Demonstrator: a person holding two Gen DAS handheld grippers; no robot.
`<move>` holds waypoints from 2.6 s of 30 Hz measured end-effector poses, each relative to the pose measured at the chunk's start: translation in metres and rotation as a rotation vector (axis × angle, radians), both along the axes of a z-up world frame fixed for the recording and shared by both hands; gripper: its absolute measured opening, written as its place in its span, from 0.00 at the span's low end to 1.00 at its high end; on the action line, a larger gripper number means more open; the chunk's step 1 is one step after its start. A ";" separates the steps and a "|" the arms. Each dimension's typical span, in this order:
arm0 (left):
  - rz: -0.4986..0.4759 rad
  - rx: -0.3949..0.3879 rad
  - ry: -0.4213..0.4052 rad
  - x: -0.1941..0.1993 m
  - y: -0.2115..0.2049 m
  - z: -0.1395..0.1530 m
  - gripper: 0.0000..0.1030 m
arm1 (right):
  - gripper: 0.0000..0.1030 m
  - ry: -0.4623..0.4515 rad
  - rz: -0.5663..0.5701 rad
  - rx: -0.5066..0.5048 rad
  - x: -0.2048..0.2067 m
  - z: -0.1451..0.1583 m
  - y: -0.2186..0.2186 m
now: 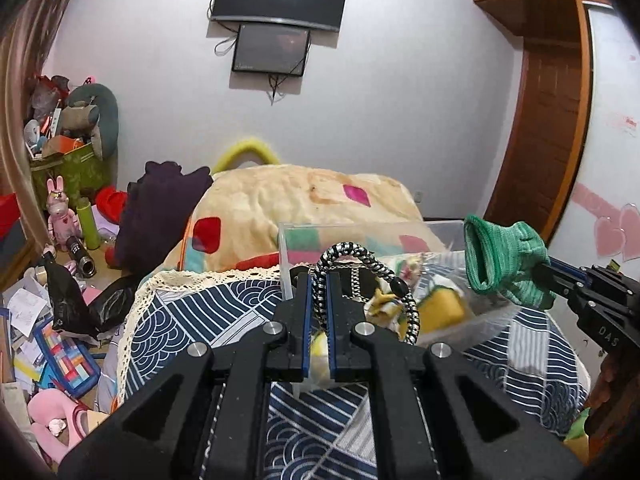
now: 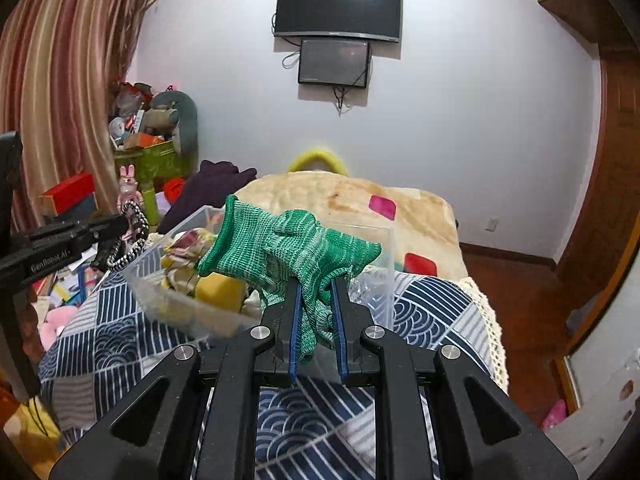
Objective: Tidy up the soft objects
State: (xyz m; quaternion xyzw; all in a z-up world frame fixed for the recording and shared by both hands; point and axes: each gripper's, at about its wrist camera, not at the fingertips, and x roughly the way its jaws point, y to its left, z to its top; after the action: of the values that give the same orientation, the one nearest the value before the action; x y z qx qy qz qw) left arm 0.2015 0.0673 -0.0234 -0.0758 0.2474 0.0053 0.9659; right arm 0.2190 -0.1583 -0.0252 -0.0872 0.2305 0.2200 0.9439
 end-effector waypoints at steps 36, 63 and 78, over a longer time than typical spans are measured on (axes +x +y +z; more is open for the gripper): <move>-0.106 0.009 0.013 -0.022 -0.021 0.005 0.24 | 0.45 -0.008 0.052 0.058 -0.023 0.014 -0.013; -0.117 0.057 -0.251 -0.134 -0.054 0.055 0.83 | 0.98 -0.232 0.070 0.209 -0.101 0.050 -0.031; -0.085 0.069 -0.293 -0.145 -0.055 0.052 0.99 | 1.00 -0.261 0.065 0.206 -0.114 0.046 -0.029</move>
State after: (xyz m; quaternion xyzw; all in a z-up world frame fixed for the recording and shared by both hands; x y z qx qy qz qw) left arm 0.0560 0.0118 0.0290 -0.0322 0.1066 -0.0383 0.9930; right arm 0.1049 -0.1872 0.0204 -0.0252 0.0790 0.2599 0.9621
